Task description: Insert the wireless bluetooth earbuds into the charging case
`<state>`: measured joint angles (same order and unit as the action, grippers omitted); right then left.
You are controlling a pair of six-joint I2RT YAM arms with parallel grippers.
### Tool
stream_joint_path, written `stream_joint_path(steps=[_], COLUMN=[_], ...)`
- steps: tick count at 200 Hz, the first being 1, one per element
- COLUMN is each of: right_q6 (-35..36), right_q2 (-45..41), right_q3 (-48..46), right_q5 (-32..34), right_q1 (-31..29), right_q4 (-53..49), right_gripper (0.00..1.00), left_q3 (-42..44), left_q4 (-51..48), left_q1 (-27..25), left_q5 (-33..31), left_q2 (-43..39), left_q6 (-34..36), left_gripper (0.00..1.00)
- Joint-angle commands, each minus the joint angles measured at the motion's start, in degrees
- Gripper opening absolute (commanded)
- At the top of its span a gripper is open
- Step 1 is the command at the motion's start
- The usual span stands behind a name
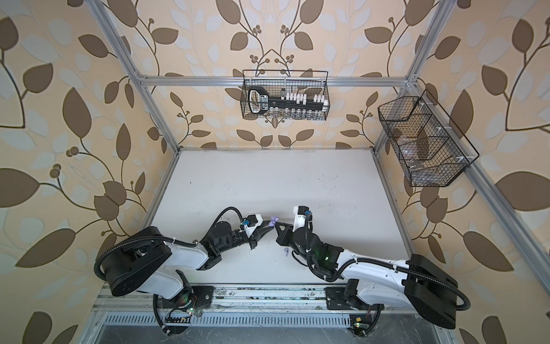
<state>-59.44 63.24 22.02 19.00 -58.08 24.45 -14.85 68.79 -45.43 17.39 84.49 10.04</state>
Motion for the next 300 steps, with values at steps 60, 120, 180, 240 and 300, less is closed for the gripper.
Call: stream_joint_path(steps=[60, 120, 180, 240, 300], right_q6=[0.99, 2.31, 3.66, 9.12, 12.28], right_q2=[-1.08, -3.67, -5.85, -3.31, 1.92], right_q3=[-1.28, -0.33, 0.91, 8.33, 14.13], right_q5=[-4.09, -5.29, -5.16, -3.97, -4.51], right_q1=[4.48, 4.96, 4.85, 4.17, 4.56], right_q4=[-2.29, -5.5, -10.03, -18.84, -25.55], right_gripper=[0.07, 0.23, 0.26, 0.25, 0.26], left_q3=[-0.61, -0.94, -1.06, -1.04, -1.06], left_q4=[4.68, 4.66, 4.77, 4.42, 4.42], left_q1=[-0.45, -0.45, -0.45, -0.45, -0.45], left_q5=[2.41, 2.65, 2.82, 2.83, 2.74], left_q2=[-0.11, 0.41, 0.68, 0.68, 0.59], left_q6=[-0.02, -0.21, -0.3, -0.38, -0.47], left_gripper=[0.0, 0.0, 0.0, 0.0, 0.0])
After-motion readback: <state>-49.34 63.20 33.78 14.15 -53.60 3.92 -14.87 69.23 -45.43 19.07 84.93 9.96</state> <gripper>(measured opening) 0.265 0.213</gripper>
